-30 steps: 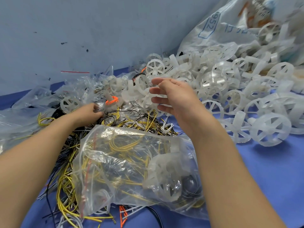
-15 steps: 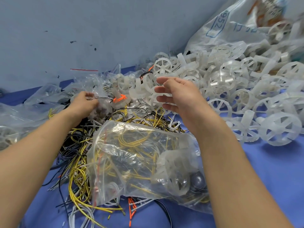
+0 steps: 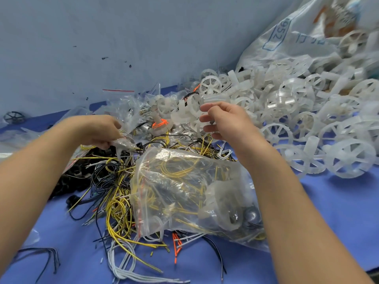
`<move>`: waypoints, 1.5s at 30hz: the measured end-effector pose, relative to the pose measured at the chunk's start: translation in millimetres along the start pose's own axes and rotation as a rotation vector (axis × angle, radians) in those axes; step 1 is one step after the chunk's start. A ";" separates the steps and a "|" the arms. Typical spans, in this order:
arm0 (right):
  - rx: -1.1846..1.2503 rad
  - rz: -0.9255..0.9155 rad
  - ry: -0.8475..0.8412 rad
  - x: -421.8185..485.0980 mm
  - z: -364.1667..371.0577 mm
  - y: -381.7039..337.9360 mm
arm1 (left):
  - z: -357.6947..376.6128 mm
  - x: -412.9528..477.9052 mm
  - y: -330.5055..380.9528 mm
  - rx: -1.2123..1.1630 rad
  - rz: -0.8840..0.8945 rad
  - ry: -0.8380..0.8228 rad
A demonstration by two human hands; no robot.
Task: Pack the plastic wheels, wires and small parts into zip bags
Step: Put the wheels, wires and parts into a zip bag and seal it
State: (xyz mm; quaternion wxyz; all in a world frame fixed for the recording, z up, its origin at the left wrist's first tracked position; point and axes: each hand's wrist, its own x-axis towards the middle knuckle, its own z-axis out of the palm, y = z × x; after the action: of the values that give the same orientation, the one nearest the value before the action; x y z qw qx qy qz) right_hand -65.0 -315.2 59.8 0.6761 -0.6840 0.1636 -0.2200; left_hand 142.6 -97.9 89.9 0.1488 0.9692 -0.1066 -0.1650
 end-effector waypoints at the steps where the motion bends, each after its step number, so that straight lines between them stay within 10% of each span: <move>1: -0.019 -0.007 -0.006 -1.1 -0.2 0.0 | -6.6 -4.8 -0.8 -0.007 0.012 -0.043; 16: -0.182 -0.019 -0.192 -13.0 27.9 -1.9 | -2.5 -75.4 8.9 -0.445 0.605 0.247; 25: -0.298 -0.060 -0.408 -16.7 57.6 5.9 | 28.8 -104.2 19.8 -1.267 0.591 0.011; 34: -0.383 -0.279 -0.345 -11.9 75.3 10.9 | 60.1 -105.8 2.2 -0.902 0.525 0.427; 45: -0.351 -0.207 0.067 -0.5 59.3 9.7 | 58.2 -116.9 -13.5 -0.569 0.587 0.414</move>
State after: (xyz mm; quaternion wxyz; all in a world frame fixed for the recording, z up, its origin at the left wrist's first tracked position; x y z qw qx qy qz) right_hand -33.8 -264.6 50.7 0.5146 -0.7967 0.1507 -0.2788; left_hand 16.3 -70.2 66.8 0.4678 0.8311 -0.2951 0.0584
